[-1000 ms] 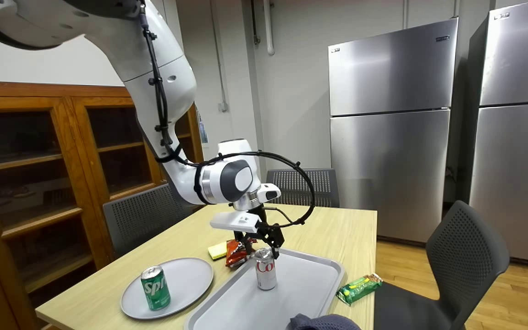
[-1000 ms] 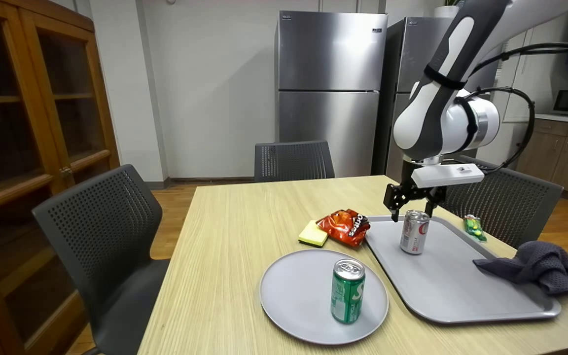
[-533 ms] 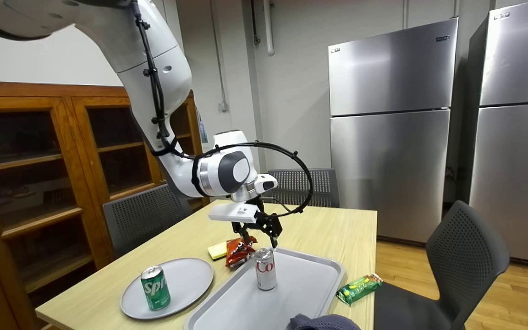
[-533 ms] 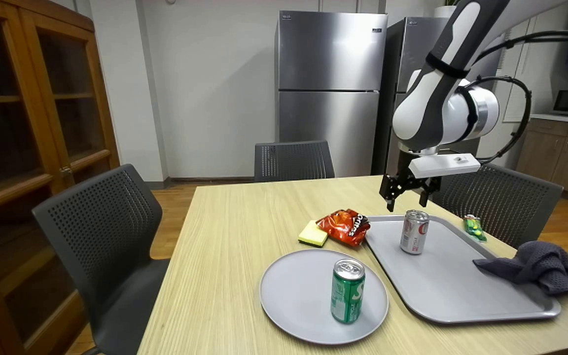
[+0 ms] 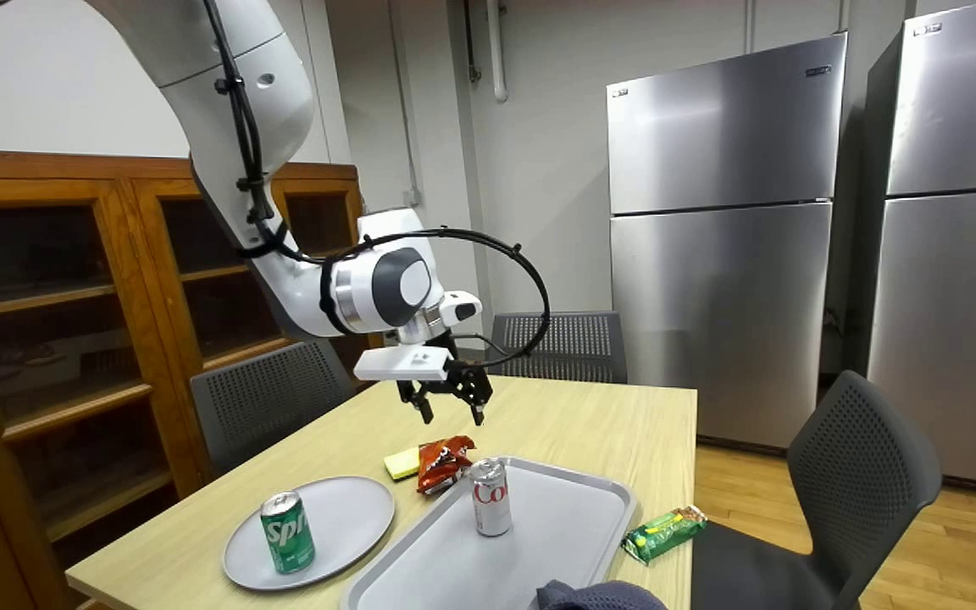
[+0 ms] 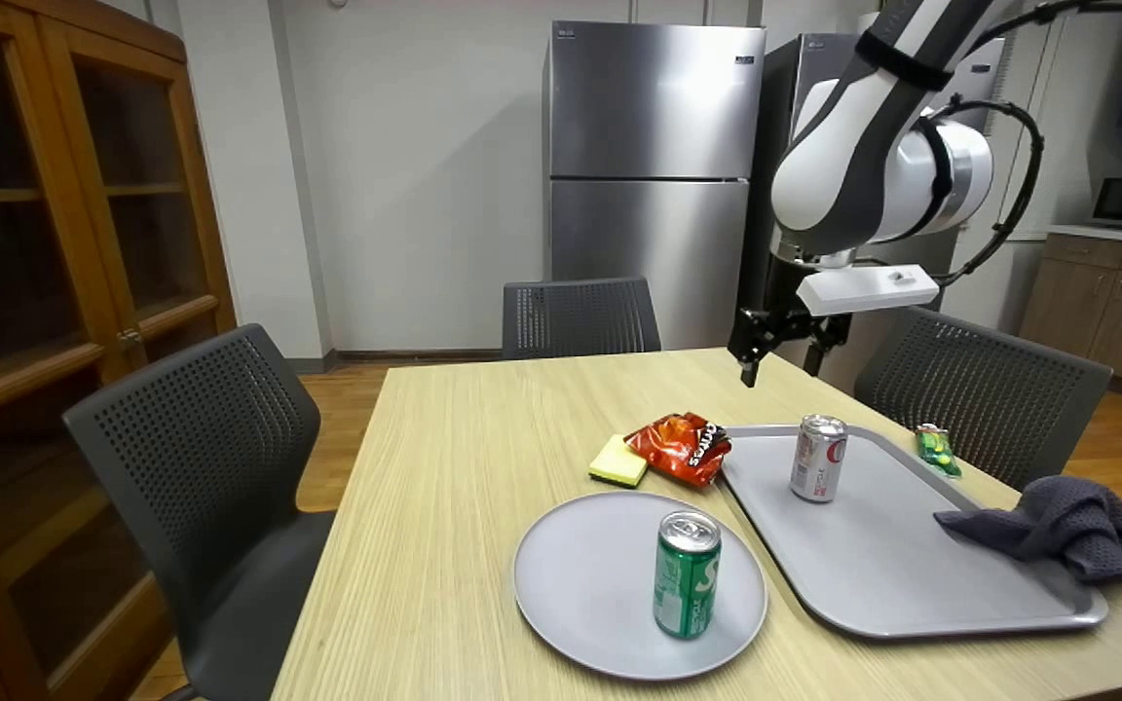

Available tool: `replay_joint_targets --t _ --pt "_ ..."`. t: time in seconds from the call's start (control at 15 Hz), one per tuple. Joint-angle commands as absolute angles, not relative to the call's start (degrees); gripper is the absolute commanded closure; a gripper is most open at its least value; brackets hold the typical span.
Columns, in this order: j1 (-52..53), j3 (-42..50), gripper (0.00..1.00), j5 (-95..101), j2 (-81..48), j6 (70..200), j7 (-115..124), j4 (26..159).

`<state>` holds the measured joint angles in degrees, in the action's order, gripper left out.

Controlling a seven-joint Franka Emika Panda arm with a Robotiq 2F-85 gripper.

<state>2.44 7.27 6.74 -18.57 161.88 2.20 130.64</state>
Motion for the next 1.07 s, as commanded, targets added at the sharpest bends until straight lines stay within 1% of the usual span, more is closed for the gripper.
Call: replay_joint_targets --t 0.0,0.6,0.67,1.0 --pt "1.7 3.1 0.00 6.0 -13.2 162.7 -1.1 135.4" --pt "2.0 -6.1 0.00 1.4 -10.0 162.4 -7.5 139.7" --pt "2.7 -4.2 0.00 3.4 -12.0 161.9 -4.5 137.6" --pt "2.8 -4.2 0.00 3.3 -12.2 161.9 -4.6 137.8"
